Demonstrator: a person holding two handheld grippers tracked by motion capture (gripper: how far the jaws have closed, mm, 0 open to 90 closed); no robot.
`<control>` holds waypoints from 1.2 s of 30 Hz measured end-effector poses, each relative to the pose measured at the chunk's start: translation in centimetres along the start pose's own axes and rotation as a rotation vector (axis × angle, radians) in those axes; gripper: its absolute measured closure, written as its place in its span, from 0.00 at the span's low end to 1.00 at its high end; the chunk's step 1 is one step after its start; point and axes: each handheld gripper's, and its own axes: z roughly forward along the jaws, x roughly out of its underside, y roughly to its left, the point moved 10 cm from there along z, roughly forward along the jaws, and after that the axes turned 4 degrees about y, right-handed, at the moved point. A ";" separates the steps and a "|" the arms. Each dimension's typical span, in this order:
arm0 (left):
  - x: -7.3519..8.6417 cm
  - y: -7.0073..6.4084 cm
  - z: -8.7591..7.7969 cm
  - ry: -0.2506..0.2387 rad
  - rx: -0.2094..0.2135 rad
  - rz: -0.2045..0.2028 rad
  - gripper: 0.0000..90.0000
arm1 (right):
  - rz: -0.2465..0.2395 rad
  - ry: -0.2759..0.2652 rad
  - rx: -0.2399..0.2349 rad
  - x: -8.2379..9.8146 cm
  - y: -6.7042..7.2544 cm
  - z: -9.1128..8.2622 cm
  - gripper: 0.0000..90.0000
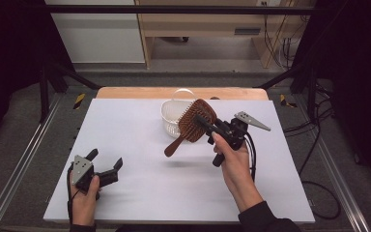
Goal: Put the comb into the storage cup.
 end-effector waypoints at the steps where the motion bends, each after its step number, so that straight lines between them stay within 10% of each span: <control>1: 0.0 0.1 0.0 -0.003 -0.002 -0.004 0.02 | -0.001 0.000 0.000 0.0 0.0 0.0 0.58; 36: 0.0 0.2 0.0 -0.003 0.000 -0.002 0.02 | 0.001 -0.005 0.021 -1.0 -0.4 0.2 0.57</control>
